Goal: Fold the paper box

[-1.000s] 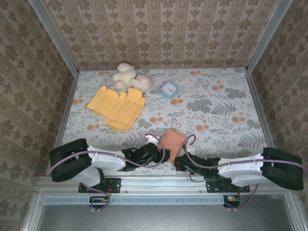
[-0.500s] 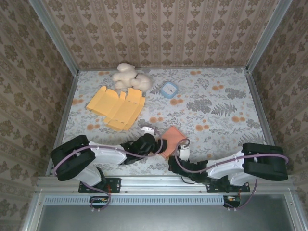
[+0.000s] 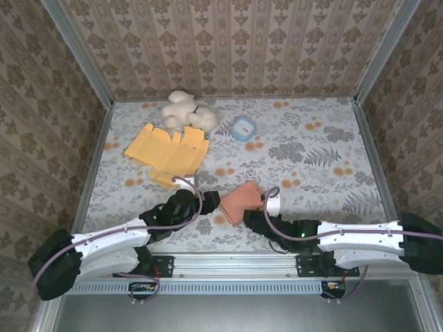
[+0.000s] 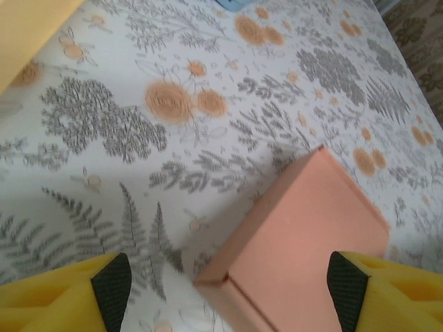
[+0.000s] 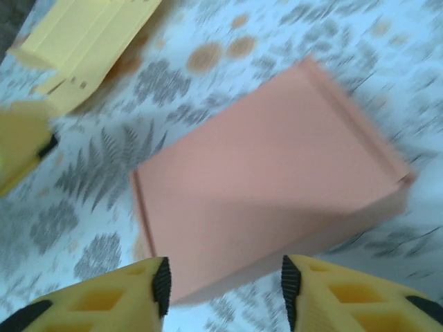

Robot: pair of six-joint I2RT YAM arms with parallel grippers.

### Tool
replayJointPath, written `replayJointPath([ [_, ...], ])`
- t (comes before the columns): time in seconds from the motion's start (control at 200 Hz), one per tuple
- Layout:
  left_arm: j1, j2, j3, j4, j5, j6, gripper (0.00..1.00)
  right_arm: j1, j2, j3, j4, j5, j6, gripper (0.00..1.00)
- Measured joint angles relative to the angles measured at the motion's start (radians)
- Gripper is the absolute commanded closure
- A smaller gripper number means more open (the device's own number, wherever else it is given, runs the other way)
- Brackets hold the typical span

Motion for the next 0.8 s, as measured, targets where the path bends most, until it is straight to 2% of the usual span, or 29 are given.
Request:
replayJointPath([
  [0.15,-0.134,-0.031,-0.008,-0.025,-0.067,-0.038,0.22,-0.201,0.029,0.069,-0.079,-0.113,-0.175,0.41],
  [0.28,-0.192,0.014,-0.008,-0.011,-0.103,-0.064,0.22,-0.306,0.102,0.110,-0.102,-0.202,-0.295,0.36],
  [0.49,-0.217,0.161,-0.007,0.050,-0.114,-0.092,0.22,-0.470,0.231,0.141,-0.069,-0.376,-0.417,0.34],
  [0.8,-0.218,0.314,0.025,0.149,-0.114,-0.115,0.23,-0.565,0.297,0.137,0.040,-0.528,-0.464,0.35],
])
